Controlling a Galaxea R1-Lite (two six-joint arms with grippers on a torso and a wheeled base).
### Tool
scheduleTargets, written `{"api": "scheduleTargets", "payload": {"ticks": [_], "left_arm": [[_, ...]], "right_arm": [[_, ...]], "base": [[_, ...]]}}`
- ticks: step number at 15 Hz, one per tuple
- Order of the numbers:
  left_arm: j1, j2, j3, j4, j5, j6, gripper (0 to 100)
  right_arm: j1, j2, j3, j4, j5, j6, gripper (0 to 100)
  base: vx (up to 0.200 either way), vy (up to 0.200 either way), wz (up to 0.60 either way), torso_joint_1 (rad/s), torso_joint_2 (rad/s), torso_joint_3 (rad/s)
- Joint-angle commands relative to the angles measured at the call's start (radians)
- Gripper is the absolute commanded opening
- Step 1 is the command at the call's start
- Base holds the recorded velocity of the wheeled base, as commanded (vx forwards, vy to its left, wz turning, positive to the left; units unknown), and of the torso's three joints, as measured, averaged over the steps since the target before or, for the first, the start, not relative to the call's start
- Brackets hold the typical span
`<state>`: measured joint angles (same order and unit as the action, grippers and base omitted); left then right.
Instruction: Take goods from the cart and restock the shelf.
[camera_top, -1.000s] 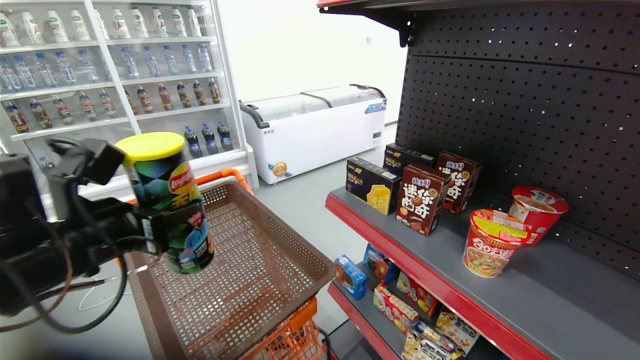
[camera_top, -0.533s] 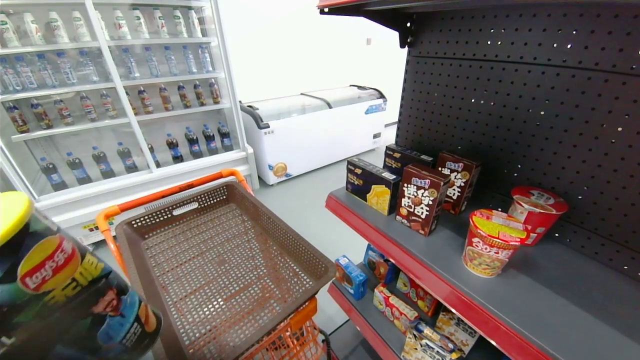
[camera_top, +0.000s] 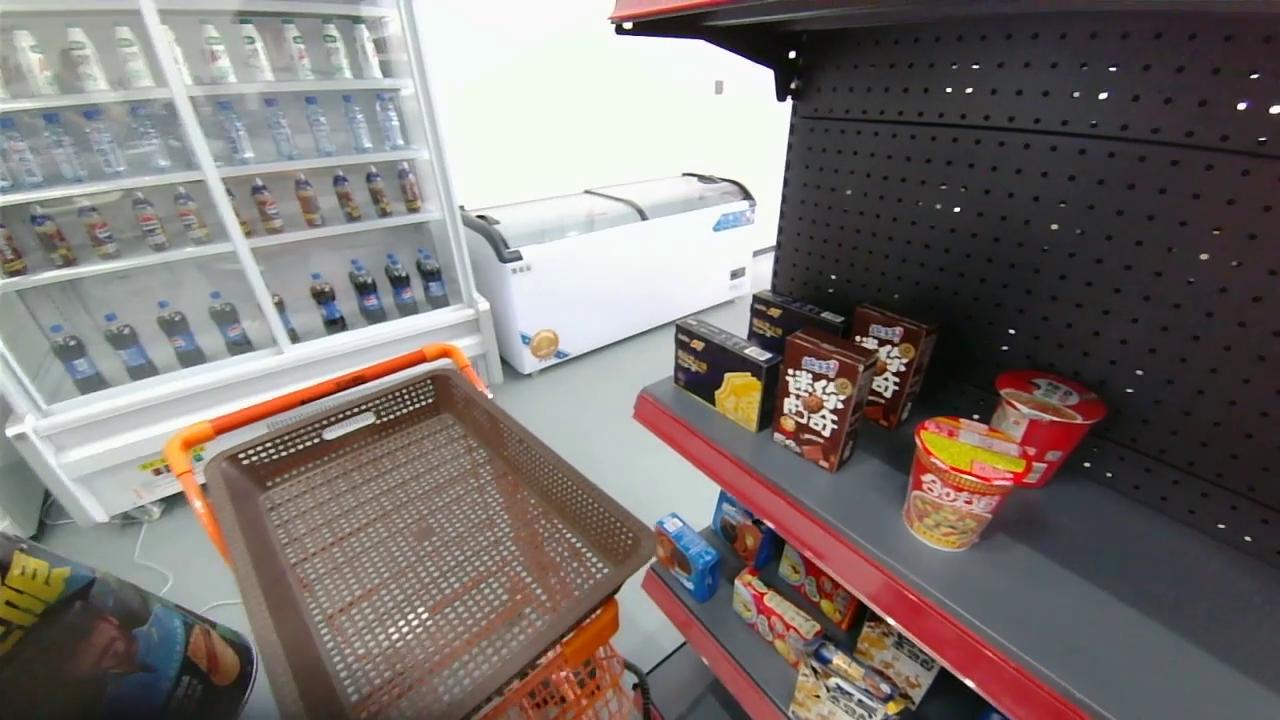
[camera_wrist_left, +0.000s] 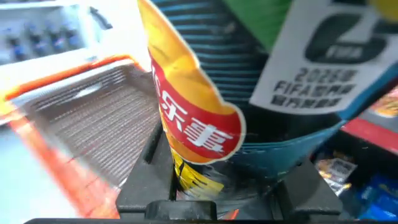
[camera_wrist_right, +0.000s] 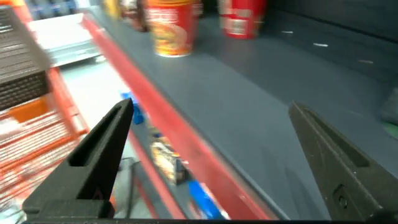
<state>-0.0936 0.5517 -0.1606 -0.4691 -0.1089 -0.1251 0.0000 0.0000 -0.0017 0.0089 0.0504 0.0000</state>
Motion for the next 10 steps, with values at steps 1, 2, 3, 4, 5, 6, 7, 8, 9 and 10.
{"api": "scheduleTargets", "payload": {"ticks": [1, 2, 3, 4, 5, 6, 7, 8, 9, 10], "left_arm": [[0.0, -0.006, 0.004, 0.001, 0.0, 0.001, 0], [0.0, -0.007, 0.006, 0.001, 0.0, -0.001, 0], [-0.001, -0.004, 0.004, 0.001, 0.0, -0.001, 0], [-0.001, -0.004, 0.004, 0.001, 0.0, -0.001, 0], [-0.001, -0.003, 0.004, 0.001, -0.002, -0.001, 0], [-0.001, -0.001, 0.004, 0.001, -0.002, -0.001, 0], [-0.001, -0.001, 0.007, 0.001, -0.003, -0.002, 0], [-0.003, 0.001, 0.007, 0.003, -0.005, -0.002, 0], [-0.003, 0.001, 0.007, 0.003, -0.005, -0.002, 0], [-0.003, 0.001, 0.009, 0.003, -0.005, -0.004, 0]], "right_arm": [[0.0, 0.0, 0.0, 0.0, 0.0, 0.0, 100], [0.0, 0.0, 0.0, 0.0, 0.0, 0.0, 100], [0.0, 0.0, 0.0, 0.0, 0.0, 0.0, 100], [0.0, 0.0, 0.0, 0.0, 0.0, 0.0, 100], [0.0, 0.0, 0.0, 0.0, 0.0, 0.0, 100], [0.0, 0.0, 0.0, 0.0, 0.0, 0.0, 100], [0.0, 0.0, 0.0, 0.0, 0.0, 0.0, 100], [0.0, 0.0, 0.0, 0.0, 0.0, 0.0, 100], [0.0, 0.0, 0.0, 0.0, 0.0, 0.0, 100], [0.0, 0.0, 0.0, 0.0, 0.0, 0.0, 100]], "base": [[0.0, 0.0, -0.6, 0.007, 0.0, 0.007], [0.0, 0.0, -0.6, 0.012, 0.01, 0.002], [0.0, 0.0, -0.6, 0.007, 0.01, 0.002], [0.0, 0.0, -0.6, -0.002, 0.0, 0.002], [0.0, 0.0, -0.6, -0.002, -0.01, 0.007], [0.0, 0.0, -0.6, 0.007, 0.0, 0.002], [0.0, 0.0, -0.6, 0.007, 0.0, 0.007], [0.0, 0.0, -0.6, -0.002, 0.0, 0.002], [0.0, 0.0, -0.6, 0.002, 0.0, 0.007], [0.0, 0.0, -0.6, 0.002, 0.01, 0.002]]}}
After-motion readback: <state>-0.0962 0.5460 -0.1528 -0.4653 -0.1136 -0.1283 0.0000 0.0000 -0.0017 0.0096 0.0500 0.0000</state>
